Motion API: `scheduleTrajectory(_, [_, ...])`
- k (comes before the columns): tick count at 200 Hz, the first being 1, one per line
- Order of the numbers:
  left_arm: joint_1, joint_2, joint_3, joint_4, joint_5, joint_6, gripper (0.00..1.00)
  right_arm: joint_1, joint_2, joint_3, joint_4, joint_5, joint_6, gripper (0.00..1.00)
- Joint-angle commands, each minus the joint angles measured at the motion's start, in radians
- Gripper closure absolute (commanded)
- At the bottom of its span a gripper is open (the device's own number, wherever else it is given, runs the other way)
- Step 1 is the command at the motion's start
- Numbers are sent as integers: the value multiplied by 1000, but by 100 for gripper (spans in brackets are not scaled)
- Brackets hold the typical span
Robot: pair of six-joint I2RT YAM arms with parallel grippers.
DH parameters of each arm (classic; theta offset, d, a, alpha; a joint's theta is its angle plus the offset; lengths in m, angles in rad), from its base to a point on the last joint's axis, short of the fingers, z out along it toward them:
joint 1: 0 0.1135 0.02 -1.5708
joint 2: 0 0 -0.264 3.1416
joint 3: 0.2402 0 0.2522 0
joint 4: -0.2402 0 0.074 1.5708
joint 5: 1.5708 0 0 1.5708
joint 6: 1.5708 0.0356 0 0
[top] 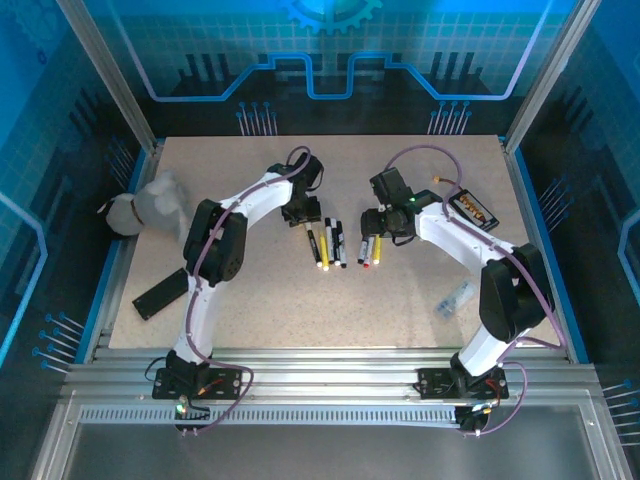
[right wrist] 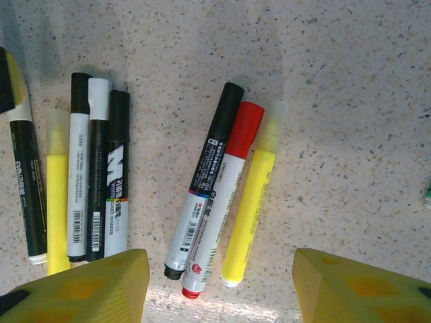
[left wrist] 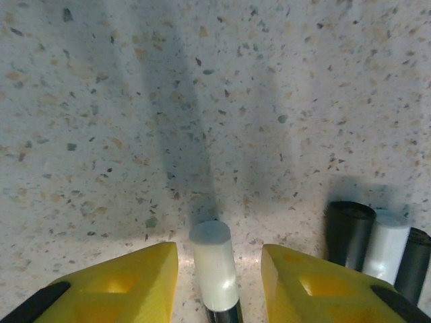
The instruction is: Open the pen caps
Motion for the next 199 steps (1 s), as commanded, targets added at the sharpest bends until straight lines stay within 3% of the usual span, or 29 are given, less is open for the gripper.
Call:
scheduleTrajectory(1, [-15, 19, -12, 2, 26, -25, 62, 15, 14, -2, 16, -15, 10, 41])
scheduleTrajectory(84, [-22, 52, -16, 3, 29, -23, 69, 14, 32, -11, 38, -36, 14, 41])
scheduleTrajectory(148, [-21, 76, 6, -21, 18, -7, 80, 15, 39, -19, 59, -64, 22, 42])
scheduleTrajectory(199, [7, 33, 16, -40, 11, 7, 93, 40, 36, -60, 171, -214, 42, 43])
